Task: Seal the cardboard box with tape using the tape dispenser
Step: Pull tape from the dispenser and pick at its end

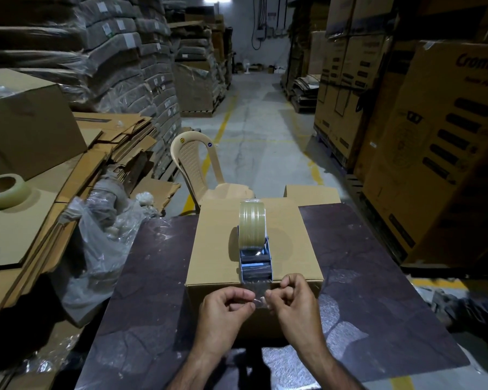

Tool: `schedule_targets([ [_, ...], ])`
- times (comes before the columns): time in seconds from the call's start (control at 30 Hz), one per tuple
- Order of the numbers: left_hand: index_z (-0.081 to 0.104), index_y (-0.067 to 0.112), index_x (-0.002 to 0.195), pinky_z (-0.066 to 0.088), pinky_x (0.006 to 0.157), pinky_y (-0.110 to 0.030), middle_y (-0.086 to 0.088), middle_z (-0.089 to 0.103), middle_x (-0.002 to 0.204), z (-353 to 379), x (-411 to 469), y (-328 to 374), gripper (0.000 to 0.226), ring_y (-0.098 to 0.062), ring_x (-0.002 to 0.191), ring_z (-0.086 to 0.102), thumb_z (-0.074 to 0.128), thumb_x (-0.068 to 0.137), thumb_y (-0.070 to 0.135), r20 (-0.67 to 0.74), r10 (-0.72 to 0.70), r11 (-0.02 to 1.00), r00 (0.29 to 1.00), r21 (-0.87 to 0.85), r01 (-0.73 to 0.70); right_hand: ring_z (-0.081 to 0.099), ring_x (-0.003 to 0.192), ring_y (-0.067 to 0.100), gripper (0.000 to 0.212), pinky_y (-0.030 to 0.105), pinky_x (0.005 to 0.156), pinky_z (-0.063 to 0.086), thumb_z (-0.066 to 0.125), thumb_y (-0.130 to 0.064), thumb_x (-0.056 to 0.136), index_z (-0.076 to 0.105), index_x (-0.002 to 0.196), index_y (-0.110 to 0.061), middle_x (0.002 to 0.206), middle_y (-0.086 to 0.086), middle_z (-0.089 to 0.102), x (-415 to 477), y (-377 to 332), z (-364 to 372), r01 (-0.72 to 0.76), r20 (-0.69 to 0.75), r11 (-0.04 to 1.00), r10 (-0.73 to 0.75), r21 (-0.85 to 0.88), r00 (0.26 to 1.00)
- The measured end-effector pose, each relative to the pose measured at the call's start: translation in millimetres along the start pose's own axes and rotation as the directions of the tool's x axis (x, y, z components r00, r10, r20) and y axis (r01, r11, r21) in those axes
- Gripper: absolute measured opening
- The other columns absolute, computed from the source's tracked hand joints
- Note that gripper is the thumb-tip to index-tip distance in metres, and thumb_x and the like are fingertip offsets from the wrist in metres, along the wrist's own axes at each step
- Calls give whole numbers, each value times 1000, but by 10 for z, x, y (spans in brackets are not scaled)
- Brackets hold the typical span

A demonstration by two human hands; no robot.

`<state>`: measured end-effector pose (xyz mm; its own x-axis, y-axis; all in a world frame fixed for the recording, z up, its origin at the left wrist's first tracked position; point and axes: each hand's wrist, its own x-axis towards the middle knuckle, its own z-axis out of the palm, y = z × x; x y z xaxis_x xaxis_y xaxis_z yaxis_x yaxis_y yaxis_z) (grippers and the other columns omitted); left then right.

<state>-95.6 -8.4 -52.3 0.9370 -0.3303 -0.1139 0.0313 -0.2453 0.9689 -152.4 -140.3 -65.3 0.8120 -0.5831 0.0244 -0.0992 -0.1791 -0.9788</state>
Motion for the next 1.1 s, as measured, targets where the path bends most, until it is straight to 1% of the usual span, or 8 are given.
schedule_targets([
  [0.2,69,12,73,57,70,-31,0,74,71,-35,19,-60,16,-11,62,65,75,75,-2,16,-10,1000,1000,19,10,66,66,15,23,40,71,54,48,3,91,44,90,-19,74,2,73,-24,12,-31,8,39,998,-5,-57,999],
  [0.4,55,8,75,60,71,-41,-5,74,70,-106,-17,-109,24,-28,74,71,77,75,-1,32,-115,990,993,83,112,64,62,9,19,32,67,51,59,-9,88,46,87,-22,65,-2,70,-68,-37,-81,-16,-65,986,5,-168,998],
  [0.53,59,14,77,48,55,-25,1,66,53,-249,-64,55,21,-11,55,67,80,75,14,69,-147,962,987,243,126,61,60,7,13,27,62,46,65,-17,85,54,80,-22,59,-1,66,-29,-201,-193,20,-104,966,-49,-258,993],
  [0.67,63,16,81,43,53,-13,0,69,57,-324,12,459,14,1,51,60,76,80,22,-81,99,963,992,257,-75,63,60,5,12,25,59,51,65,-15,85,62,76,-23,61,-5,67,152,-440,-229,112,-123,965,-144,-238,982],
  [0.8,65,20,97,44,54,-5,8,66,79,-250,279,671,8,0,70,59,66,89,22,-236,266,941,935,274,-199,62,76,0,7,7,59,48,63,-17,90,67,94,-20,82,-11,67,437,-653,-162,186,-61,964,-201,-190,978],
  [0.9,58,19,126,48,77,-16,8,61,110,-166,516,709,32,-4,95,55,56,95,28,-174,264,933,949,297,-205,57,84,-4,23,2,56,43,58,-20,94,64,116,-18,99,-9,64,640,-705,-87,166,44,971,-161,-173,986],
  [0.97,53,16,133,48,81,-22,1,59,123,-120,601,732,37,-7,103,52,51,98,28,-105,163,963,981,234,-135,55,94,-1,34,5,56,45,54,-24,96,55,129,-22,113,-7,59,719,-692,-52,119,141,982,-99,-144,985],
  [1.1,56,17,130,48,77,-18,2,63,122,-67,643,691,34,-10,106,57,52,97,27,-13,141,972,990,191,-136,57,111,11,39,25,82,53,57,-22,94,52,132,-26,122,-4,60,780,-622,-35,65,251,997,-52,-41,967],
])
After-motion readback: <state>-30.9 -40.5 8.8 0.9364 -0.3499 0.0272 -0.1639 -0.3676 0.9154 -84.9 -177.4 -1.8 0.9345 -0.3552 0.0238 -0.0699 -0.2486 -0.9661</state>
